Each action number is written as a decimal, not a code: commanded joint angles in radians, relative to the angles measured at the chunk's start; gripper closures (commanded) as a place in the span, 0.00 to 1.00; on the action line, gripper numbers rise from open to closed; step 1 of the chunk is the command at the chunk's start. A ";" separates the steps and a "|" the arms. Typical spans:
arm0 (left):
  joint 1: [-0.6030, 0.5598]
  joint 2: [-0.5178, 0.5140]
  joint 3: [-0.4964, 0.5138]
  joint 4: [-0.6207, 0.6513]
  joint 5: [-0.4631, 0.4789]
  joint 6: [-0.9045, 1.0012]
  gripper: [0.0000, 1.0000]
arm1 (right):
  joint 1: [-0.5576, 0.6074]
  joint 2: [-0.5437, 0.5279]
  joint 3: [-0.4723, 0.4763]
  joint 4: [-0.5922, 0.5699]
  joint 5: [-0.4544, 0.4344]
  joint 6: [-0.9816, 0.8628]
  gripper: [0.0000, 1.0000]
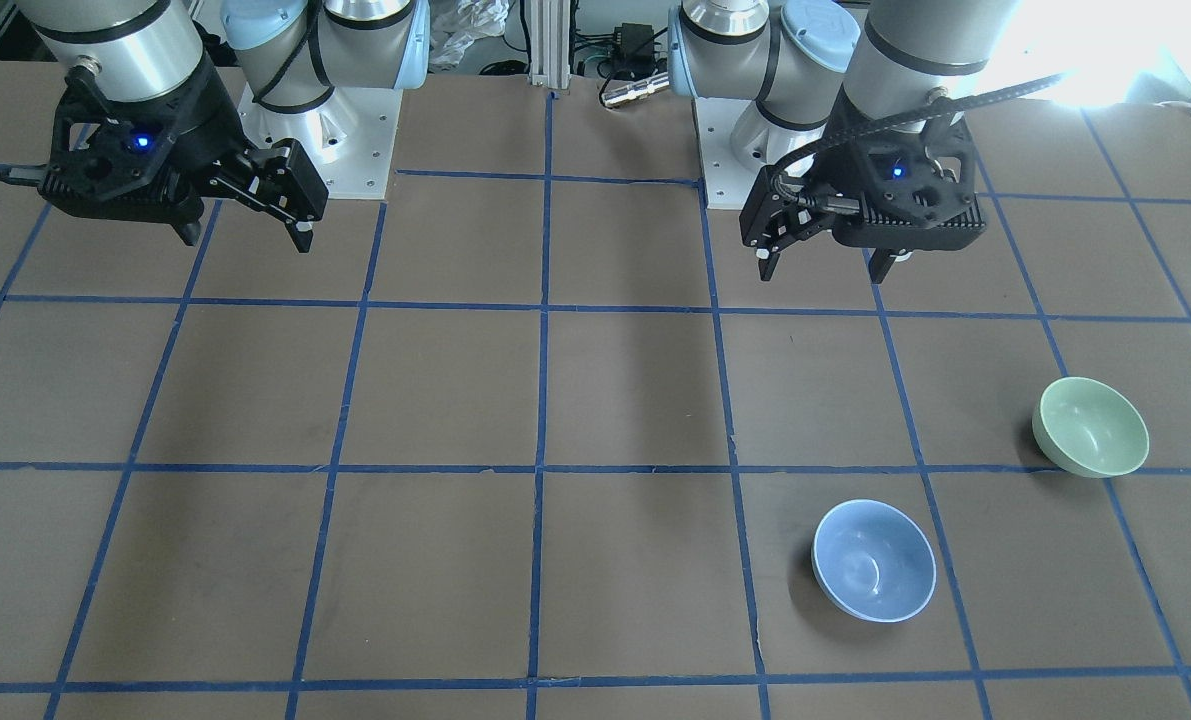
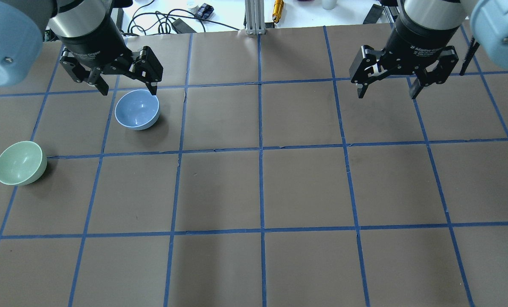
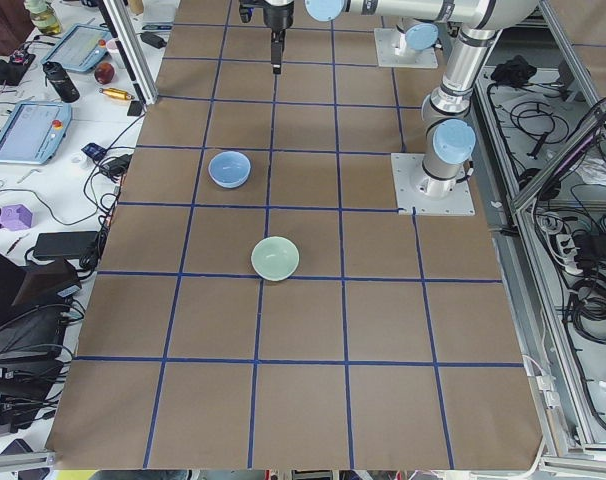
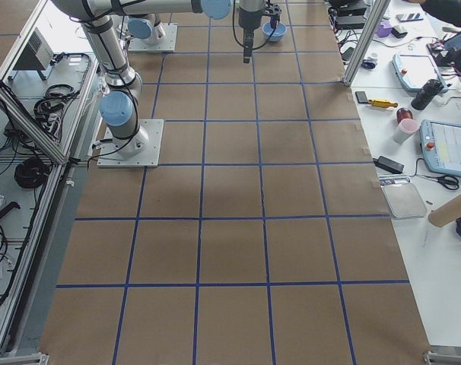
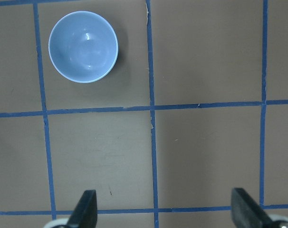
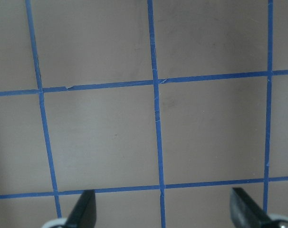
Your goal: Stack green bowl on blue bowl
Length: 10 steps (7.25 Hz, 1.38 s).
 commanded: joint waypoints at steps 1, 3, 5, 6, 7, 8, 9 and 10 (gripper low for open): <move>0.000 0.003 0.001 0.000 -0.002 0.000 0.00 | 0.000 0.000 0.000 0.000 0.000 0.000 0.00; 0.009 0.002 -0.001 0.001 0.000 0.003 0.00 | 0.000 0.000 0.000 -0.001 0.000 0.000 0.00; 0.165 -0.003 -0.013 -0.006 -0.005 0.166 0.00 | 0.000 0.000 0.000 0.000 0.000 0.000 0.00; 0.274 0.000 -0.048 -0.014 -0.009 0.274 0.00 | 0.000 0.000 0.000 -0.001 0.000 0.000 0.00; 0.373 -0.001 -0.074 -0.012 -0.014 0.376 0.00 | 0.000 0.000 0.000 0.000 0.000 0.000 0.00; 0.463 -0.012 -0.083 -0.011 -0.015 0.476 0.00 | 0.000 0.000 0.000 0.000 0.000 0.000 0.00; 0.548 -0.027 -0.105 -0.009 -0.018 0.582 0.00 | 0.000 0.000 0.000 -0.001 0.000 -0.002 0.00; 0.642 -0.041 -0.140 0.027 -0.056 0.706 0.00 | 0.000 0.000 0.000 0.000 0.000 -0.002 0.00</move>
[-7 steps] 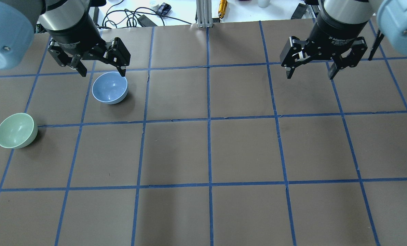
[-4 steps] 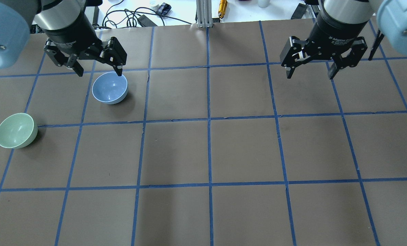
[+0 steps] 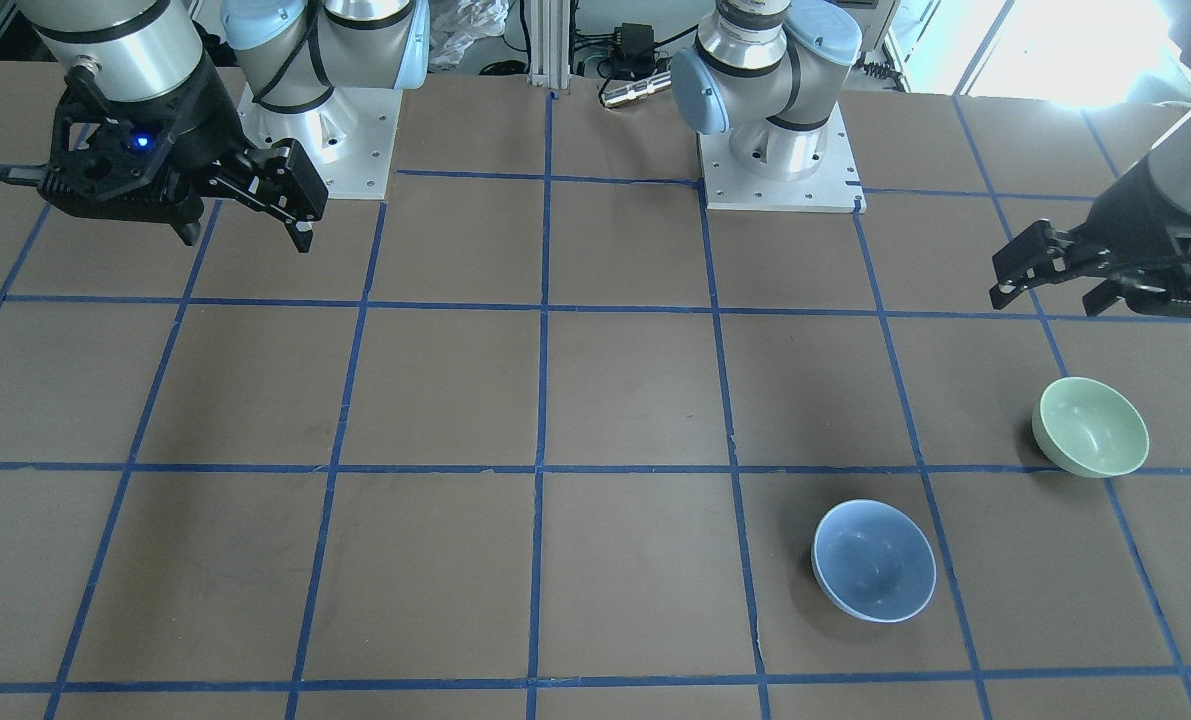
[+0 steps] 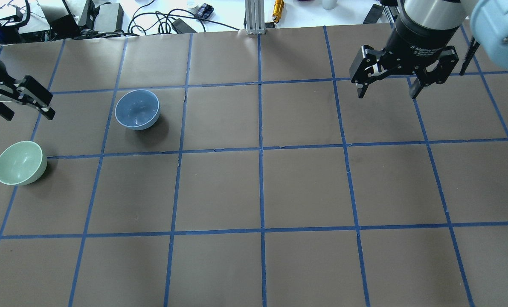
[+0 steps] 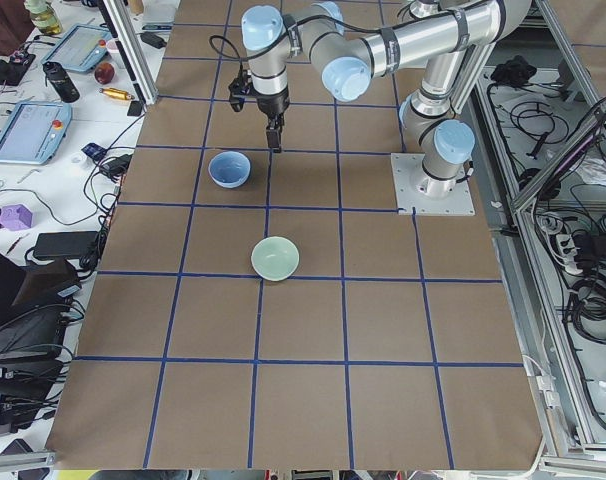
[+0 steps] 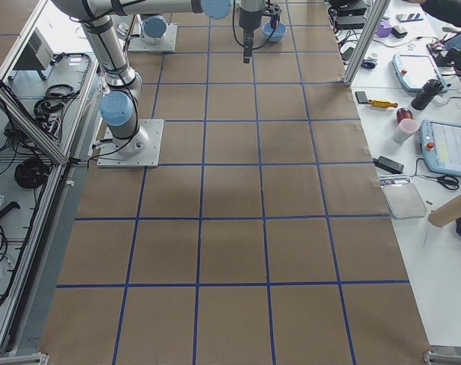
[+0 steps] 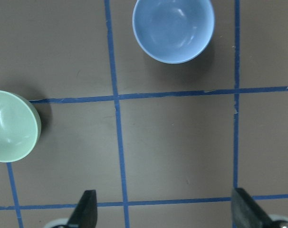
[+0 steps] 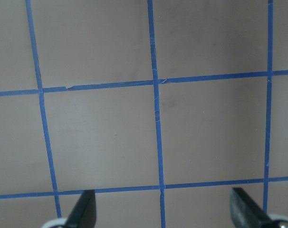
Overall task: Stack green bowl on blue bowl
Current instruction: 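Move the left gripper over to the pale green bowl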
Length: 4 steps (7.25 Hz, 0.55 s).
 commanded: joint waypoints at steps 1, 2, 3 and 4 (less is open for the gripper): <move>0.186 -0.049 -0.067 0.122 -0.052 0.268 0.00 | 0.000 0.000 0.000 -0.001 0.000 -0.001 0.00; 0.256 -0.095 -0.100 0.200 -0.054 0.328 0.00 | 0.000 0.000 0.000 -0.001 0.000 -0.001 0.00; 0.319 -0.146 -0.132 0.313 -0.056 0.388 0.00 | 0.000 0.000 0.000 -0.001 0.000 -0.001 0.00; 0.340 -0.196 -0.141 0.433 -0.051 0.404 0.00 | 0.000 0.000 0.000 -0.001 0.000 -0.001 0.00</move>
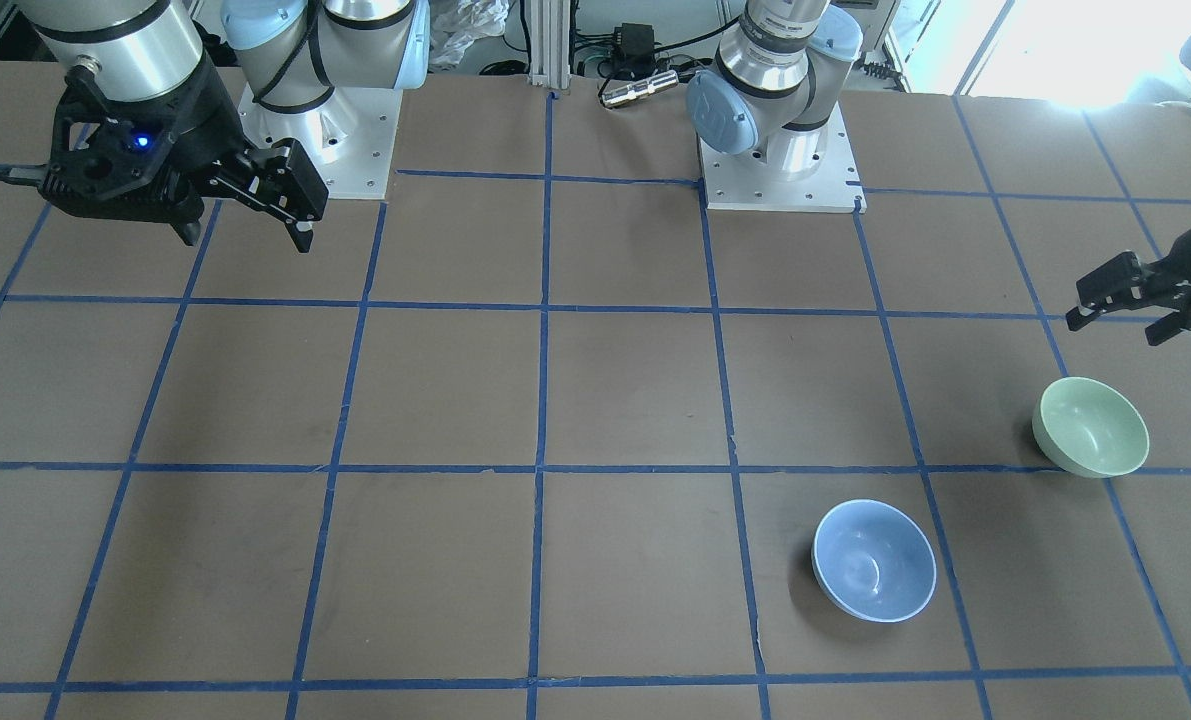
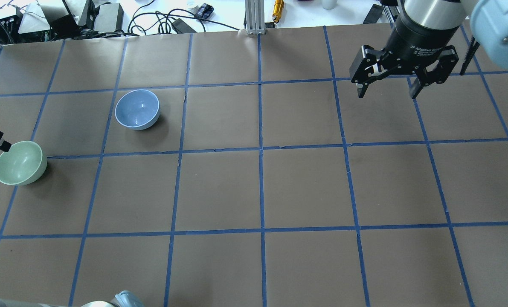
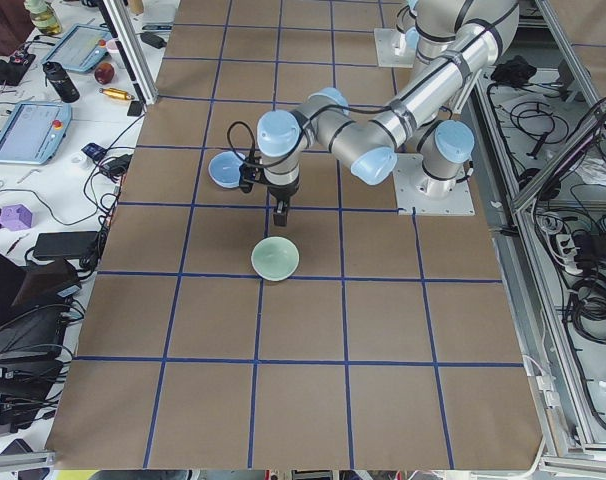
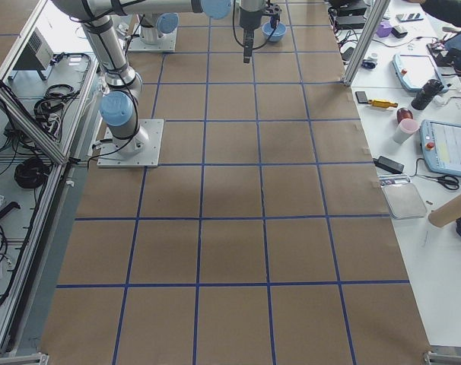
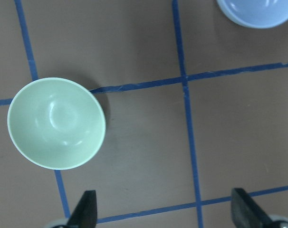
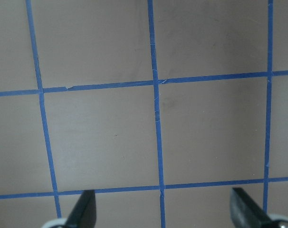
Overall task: Stack green bowl on blue bowl
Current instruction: 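Move the left gripper over to the pale green bowl, then lower the left gripper onto the green bowl's rim and close it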
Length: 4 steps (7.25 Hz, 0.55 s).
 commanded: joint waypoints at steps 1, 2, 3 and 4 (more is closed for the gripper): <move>0.064 -0.110 -0.021 0.197 0.000 0.045 0.00 | 0.000 0.000 0.000 0.001 0.000 0.000 0.00; 0.079 -0.158 -0.016 0.244 -0.002 0.042 0.00 | 0.000 0.000 0.000 0.001 0.000 0.000 0.00; 0.081 -0.205 -0.029 0.333 0.006 0.045 0.00 | 0.000 0.000 0.000 0.001 0.000 0.000 0.00; 0.083 -0.230 -0.026 0.347 0.003 0.044 0.00 | 0.000 0.000 0.000 0.000 0.000 0.000 0.00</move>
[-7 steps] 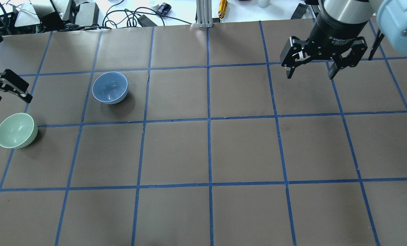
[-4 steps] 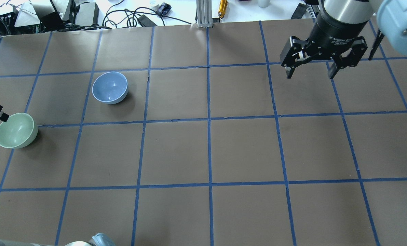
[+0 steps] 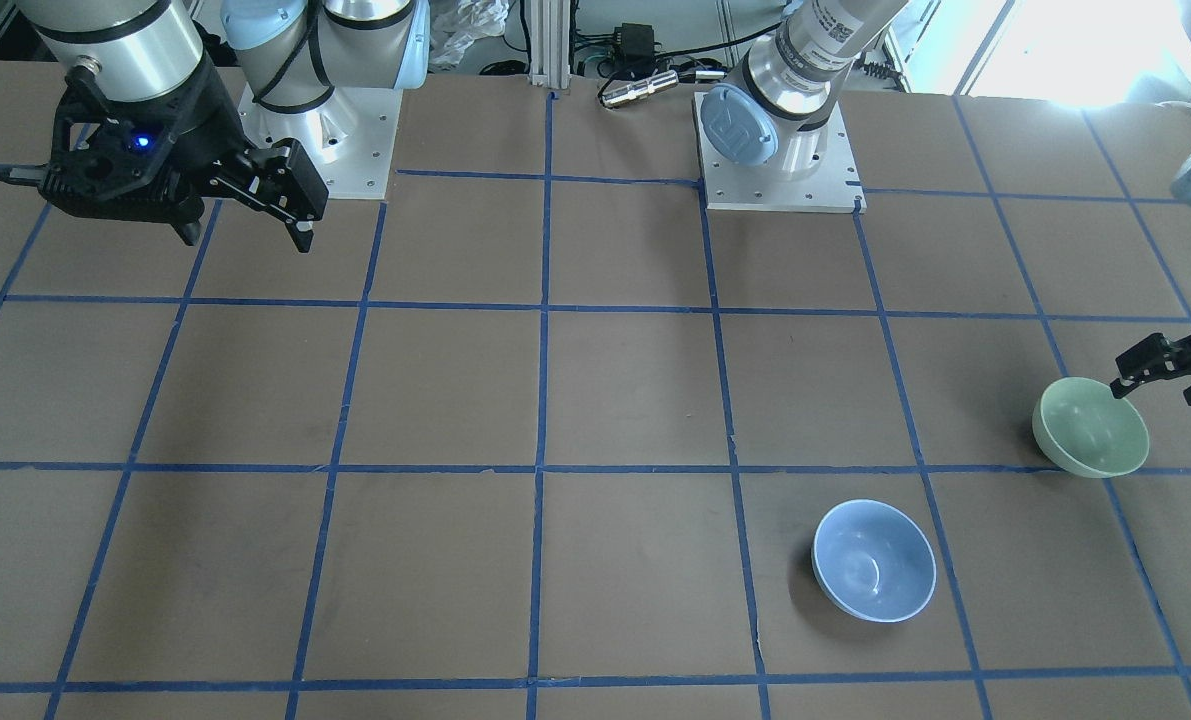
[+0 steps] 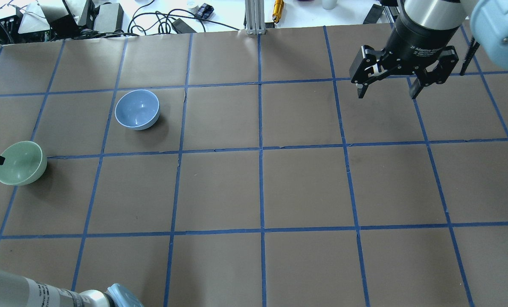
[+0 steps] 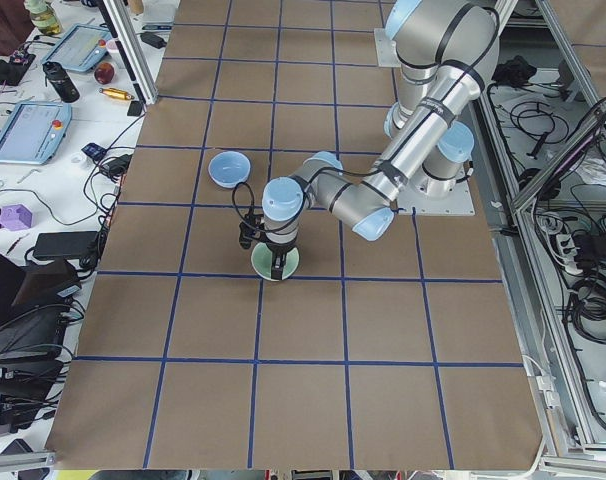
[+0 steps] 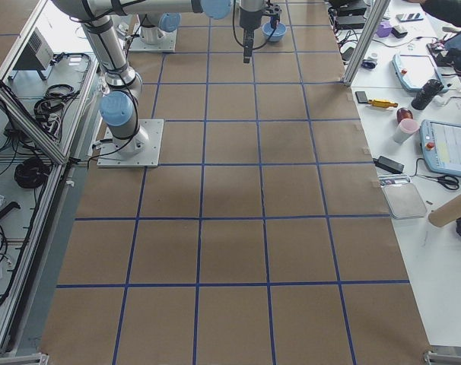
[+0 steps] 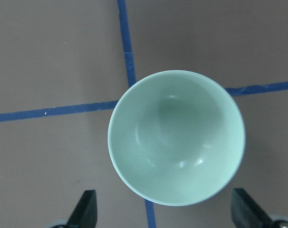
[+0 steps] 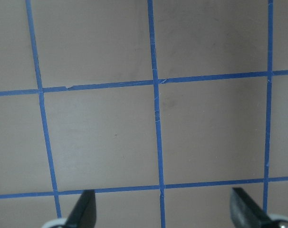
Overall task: Stack green bowl on blue bowl
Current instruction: 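Lower the left gripper onto the green bowl's rim and close it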
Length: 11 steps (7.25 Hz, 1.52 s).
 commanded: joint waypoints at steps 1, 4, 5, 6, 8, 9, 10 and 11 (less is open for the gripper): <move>0.005 -0.056 -0.003 0.047 -0.012 -0.001 0.08 | 0.000 0.000 0.000 -0.001 0.000 0.000 0.00; 0.006 -0.090 0.002 0.047 -0.028 0.035 0.61 | 0.000 0.000 0.000 0.000 0.000 0.002 0.00; 0.006 -0.090 0.006 0.046 -0.025 0.046 0.84 | 0.000 0.000 0.000 -0.001 0.000 0.002 0.00; 0.006 -0.090 0.006 0.038 -0.021 0.049 1.00 | 0.000 0.000 0.000 0.000 0.000 0.002 0.00; -0.003 -0.049 0.025 -0.026 -0.023 0.034 1.00 | 0.000 0.000 0.000 0.000 0.000 0.002 0.00; -0.036 -0.022 0.073 -0.101 -0.047 0.004 1.00 | 0.000 0.000 0.002 0.000 0.000 0.002 0.00; -0.113 0.001 0.122 -0.168 -0.079 -0.082 1.00 | 0.000 0.000 0.000 0.000 0.000 0.002 0.00; -0.180 0.016 0.162 -0.246 -0.090 -0.108 1.00 | 0.000 0.000 0.000 0.000 0.000 0.002 0.00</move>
